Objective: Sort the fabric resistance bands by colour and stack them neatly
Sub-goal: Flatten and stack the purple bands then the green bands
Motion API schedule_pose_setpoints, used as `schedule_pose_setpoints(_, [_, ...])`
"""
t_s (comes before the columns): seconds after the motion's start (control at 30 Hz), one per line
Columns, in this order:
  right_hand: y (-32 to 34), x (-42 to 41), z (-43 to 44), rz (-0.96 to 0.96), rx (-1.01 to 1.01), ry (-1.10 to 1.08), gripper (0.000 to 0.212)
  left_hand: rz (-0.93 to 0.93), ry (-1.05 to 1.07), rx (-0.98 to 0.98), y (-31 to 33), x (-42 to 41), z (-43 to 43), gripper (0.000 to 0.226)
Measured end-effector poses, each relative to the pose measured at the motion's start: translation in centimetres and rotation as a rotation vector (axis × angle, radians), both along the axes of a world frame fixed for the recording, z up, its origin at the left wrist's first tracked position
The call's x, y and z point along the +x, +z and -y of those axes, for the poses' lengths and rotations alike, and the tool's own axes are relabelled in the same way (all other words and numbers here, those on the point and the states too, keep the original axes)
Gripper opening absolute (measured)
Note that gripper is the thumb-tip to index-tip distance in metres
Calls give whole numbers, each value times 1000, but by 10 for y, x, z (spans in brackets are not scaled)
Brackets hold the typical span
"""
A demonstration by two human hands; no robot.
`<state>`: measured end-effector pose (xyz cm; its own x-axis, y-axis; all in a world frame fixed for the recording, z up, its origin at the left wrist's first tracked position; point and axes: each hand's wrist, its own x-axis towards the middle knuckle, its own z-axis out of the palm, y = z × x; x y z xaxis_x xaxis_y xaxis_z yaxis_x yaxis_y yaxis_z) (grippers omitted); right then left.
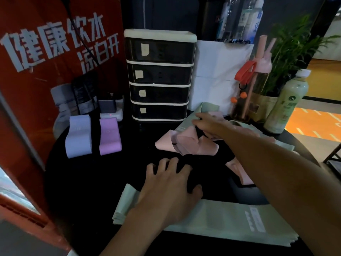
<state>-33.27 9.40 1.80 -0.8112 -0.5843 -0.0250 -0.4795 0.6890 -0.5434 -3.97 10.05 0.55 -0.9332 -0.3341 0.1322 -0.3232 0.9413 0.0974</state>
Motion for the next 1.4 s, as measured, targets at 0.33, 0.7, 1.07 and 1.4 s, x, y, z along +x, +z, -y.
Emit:
schedule_pose_setpoints(0.33, [31, 25, -7, -8, -451, 20, 15, -15, 5, 0, -6, -1, 1, 79])
schedule_pose_setpoints(0.7, [109, 71, -65, -165, -808, -8, 5, -158, 15, 55, 0, 2, 0, 35])
schedule_pose_setpoints(1.07, [140, 116, -129, -177, -792, 192, 24, -632, -150, 64, 70, 11, -7, 29])
schedule_pose_setpoints(1.4, [150, 179, -177, 33, -789, 362, 16, -620, -369, 664, 147, -10, -3, 22])
